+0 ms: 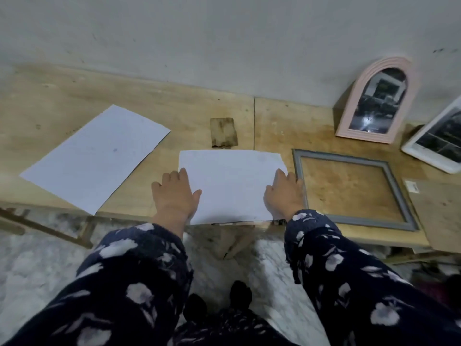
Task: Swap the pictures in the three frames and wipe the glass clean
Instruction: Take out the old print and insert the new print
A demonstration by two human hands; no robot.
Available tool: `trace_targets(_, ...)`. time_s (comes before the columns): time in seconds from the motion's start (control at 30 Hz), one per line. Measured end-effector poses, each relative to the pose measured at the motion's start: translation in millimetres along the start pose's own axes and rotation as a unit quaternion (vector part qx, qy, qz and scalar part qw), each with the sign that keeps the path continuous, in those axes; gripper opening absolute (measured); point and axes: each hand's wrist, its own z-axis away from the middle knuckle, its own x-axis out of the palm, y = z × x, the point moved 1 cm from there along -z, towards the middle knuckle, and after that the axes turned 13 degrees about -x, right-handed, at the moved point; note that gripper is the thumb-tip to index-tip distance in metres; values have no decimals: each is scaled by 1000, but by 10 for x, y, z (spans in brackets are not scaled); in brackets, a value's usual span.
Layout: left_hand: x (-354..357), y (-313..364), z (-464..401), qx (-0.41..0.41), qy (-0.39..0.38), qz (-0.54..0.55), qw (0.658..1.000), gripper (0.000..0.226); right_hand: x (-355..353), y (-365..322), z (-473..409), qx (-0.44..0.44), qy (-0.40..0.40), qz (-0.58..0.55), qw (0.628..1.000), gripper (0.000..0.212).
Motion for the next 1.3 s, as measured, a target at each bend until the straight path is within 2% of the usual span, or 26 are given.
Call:
trace_targets(0.13, 2, 61, 37, -20, -5, 42, 999, 52, -54, 42, 7, 30, 56, -73, 995, 52)
trace_targets(0.27, -65, 90, 65, -65, 6, 128, 990, 48, -111, 4, -5, 14, 143, -163, 976, 43)
trace_targets(0.4, -87, 55, 20, -97, 43, 241, 965, 18, -190, 27, -49, -9, 174, -250, 952, 44)
trace_targets(0.47, -118, 63, 11, -98, 67, 262, 958, 17, -234, 62, -78, -8, 186, -264, 947, 46)
trace_targets(0.67, -374, 329, 66, -74, 108, 265, 955, 22, -464, 351, -128, -19, 204, -250, 946, 47)
trace_targets(0.8, -441, 674, 132, -30, 76, 297, 951, 22, -642, 721, -124, -5, 209, -243, 947, 48)
trace_targets(0.97, -374, 1301, 406, 5, 17, 392, 920, 24, -826, 1380, -62, -6, 210, -230, 950, 48)
trace_targets(1.3, -109, 2688, 932, 67, -30, 362, 929, 38, -992, 2832, 29, 28, 165, -217, 962, 49)
